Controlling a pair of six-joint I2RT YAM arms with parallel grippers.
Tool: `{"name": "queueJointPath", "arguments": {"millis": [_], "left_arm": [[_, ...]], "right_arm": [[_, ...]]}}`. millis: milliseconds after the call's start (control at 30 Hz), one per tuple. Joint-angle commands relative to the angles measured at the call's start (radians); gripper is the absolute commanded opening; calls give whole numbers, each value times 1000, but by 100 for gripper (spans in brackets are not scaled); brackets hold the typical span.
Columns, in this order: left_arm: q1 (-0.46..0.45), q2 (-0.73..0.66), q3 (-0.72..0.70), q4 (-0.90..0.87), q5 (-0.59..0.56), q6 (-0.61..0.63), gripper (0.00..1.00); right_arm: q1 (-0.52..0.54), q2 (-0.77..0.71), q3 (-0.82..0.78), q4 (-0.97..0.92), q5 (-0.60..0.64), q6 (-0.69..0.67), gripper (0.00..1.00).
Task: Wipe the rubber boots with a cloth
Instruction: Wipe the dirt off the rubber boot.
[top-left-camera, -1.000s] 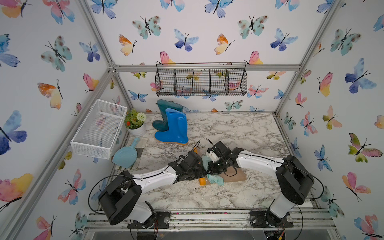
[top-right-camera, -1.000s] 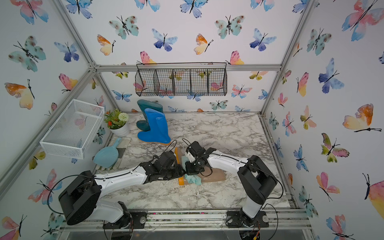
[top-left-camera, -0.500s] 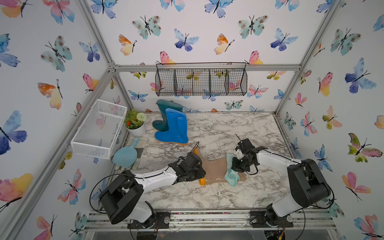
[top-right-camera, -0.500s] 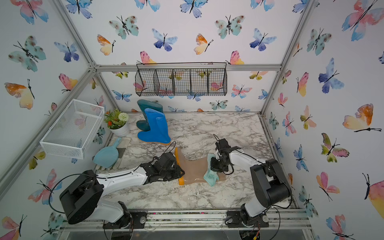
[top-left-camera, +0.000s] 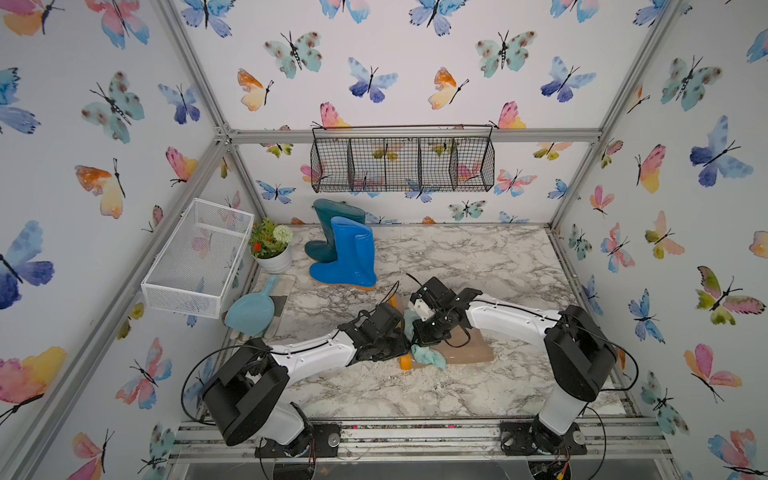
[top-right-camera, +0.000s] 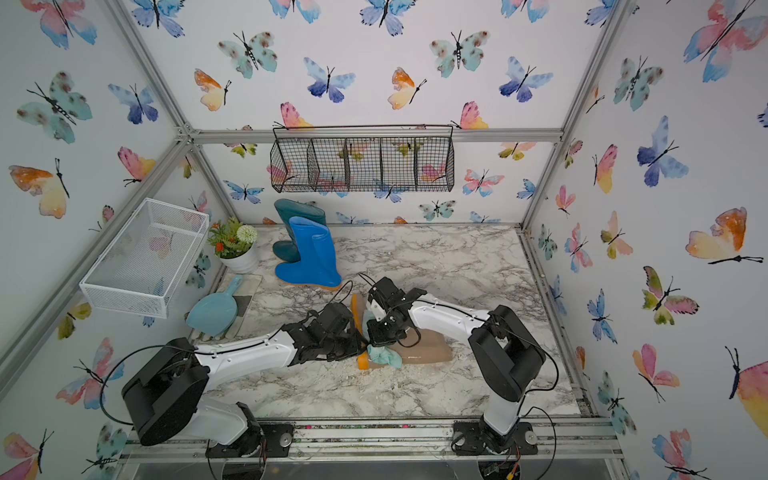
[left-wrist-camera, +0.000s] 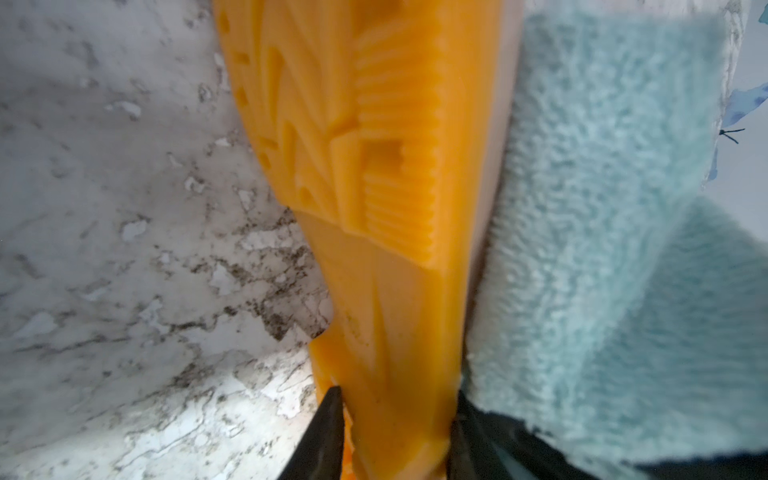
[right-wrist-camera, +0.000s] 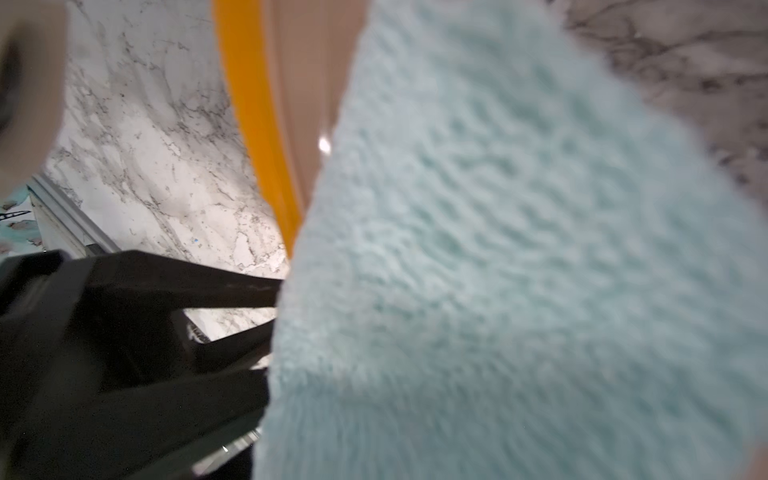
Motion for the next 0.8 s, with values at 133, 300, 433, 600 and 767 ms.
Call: {"name": "queueJointPath", "arguments": {"millis": [133, 300, 433, 600, 767], "left_arm": [[15, 18, 8, 33, 16, 8, 0], [16, 0, -25, 51, 21, -11, 0], [15, -8, -34, 53, 17, -20, 0], [15, -11, -28, 44, 13, -21, 0], [19, -21, -16, 23, 0, -12, 0]], "right_arm": [[-342, -125, -210, -98, 36, -95, 2], [-298, -137, -234, -25, -75, -28, 2], [-78, -88, -139, 30, -26, 54, 2], [38, -7, -66, 31, -48, 68, 3], [-120, -92, -153, -64, 78, 17, 2]]}}
